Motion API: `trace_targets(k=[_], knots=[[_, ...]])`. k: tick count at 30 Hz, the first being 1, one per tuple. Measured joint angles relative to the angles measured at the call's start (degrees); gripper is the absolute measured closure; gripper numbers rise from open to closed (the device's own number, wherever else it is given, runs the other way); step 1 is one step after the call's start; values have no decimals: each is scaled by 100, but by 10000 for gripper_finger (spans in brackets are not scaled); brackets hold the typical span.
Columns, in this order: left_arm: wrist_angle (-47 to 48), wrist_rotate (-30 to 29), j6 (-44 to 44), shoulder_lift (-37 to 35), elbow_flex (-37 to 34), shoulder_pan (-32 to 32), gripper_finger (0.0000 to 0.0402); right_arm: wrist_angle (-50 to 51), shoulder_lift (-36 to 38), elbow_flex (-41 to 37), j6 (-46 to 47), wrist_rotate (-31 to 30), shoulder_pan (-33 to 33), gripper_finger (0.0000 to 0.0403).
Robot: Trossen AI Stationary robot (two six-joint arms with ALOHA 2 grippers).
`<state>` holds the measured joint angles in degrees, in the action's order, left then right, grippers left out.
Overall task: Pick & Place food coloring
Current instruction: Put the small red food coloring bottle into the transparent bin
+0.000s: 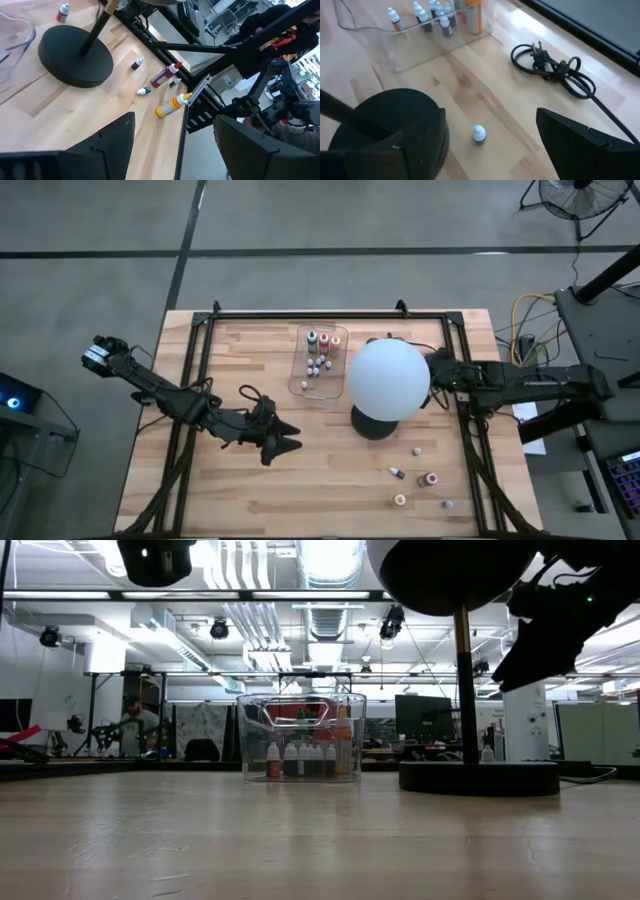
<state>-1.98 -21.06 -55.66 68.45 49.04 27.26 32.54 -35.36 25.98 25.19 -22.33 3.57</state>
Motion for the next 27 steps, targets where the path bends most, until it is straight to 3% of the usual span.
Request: trace_targets(k=[13, 27], knots=[[-15, 64, -11, 0, 0, 0, 161, -434, -696, -87, -570, 795, 995, 101], [-14, 169, 8, -2, 0, 0, 161, -262, -784, -146, -18, 1250, 1299, 101]])
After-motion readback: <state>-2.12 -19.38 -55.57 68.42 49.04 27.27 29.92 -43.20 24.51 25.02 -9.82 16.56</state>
